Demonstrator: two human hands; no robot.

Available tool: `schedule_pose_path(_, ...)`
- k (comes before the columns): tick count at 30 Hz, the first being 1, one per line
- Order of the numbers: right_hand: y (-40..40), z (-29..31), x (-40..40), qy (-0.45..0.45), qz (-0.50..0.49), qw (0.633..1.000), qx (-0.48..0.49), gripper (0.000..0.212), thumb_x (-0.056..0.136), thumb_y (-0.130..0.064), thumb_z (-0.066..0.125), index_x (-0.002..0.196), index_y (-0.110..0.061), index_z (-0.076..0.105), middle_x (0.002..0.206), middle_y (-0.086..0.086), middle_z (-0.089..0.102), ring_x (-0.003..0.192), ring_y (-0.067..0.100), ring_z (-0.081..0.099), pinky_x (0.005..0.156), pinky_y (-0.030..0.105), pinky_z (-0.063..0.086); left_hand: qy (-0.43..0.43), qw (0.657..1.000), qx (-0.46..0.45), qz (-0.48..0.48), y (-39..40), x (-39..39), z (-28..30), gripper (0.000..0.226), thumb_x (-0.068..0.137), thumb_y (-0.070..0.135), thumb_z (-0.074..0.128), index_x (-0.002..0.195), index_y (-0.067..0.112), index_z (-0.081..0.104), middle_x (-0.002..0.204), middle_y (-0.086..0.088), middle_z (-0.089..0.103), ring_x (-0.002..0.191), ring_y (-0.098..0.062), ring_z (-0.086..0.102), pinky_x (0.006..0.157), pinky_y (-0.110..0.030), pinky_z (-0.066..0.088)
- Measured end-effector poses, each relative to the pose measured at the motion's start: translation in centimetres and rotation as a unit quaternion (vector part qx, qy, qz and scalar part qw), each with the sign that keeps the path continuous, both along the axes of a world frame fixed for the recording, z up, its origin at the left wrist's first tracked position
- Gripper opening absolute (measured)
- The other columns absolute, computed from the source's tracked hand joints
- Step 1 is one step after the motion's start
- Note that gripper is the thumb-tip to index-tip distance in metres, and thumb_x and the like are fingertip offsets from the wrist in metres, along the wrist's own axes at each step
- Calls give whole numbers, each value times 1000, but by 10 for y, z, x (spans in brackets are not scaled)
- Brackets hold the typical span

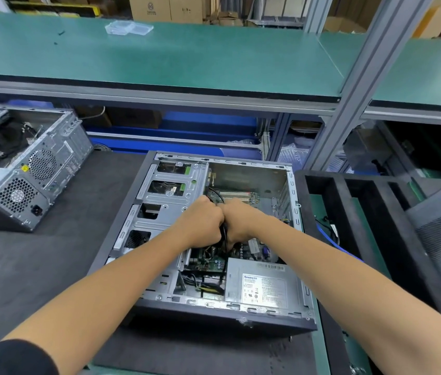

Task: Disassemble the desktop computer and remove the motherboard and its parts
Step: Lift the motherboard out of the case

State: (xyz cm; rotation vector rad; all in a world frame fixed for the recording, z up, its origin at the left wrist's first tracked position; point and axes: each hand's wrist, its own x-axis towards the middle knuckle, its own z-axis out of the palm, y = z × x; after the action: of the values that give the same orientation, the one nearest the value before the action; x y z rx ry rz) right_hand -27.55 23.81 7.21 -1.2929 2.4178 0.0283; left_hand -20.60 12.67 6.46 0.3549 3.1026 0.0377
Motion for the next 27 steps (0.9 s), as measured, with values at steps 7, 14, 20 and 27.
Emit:
schedule_pose_path(7,-2,2,-6,-11,8,1000,-19,58,58,-32,90,103,-7,62,101,9,61,93,25,55,73,27,39,1,1000,12,19,-2,0,-1,18,74,10,48,64,11,63,63,-6,63,64,-26,52,83,-30,34)
schedule_pose_path(14,-6,-2,-3,-18,-18,999,-31,54,56,-27,91,90,-12,51,87,1,50,83,22,51,67,28,36,13,1000,27,10,-3,2,-1,17,72,8,49,58,14,58,59,-6,60,62,-26,49,81,-29,33)
schedule_pose_path(20,7,3,-5,-73,-29,996,-29,67,61,-28,90,114,-8,53,111,8,55,101,26,52,81,30,45,-1,999,34,3,-2,1,1,20,77,12,49,59,17,56,63,-4,62,65,-26,52,83,-29,33)
schedule_pose_path(27,25,33,-35,-7,-59,994,89,33,84,-31,72,103,-7,60,105,10,62,97,28,59,80,34,49,9,989,148,-8,3,-7,17,9,76,2,47,71,9,51,76,-3,50,82,-23,44,74,-35,40)
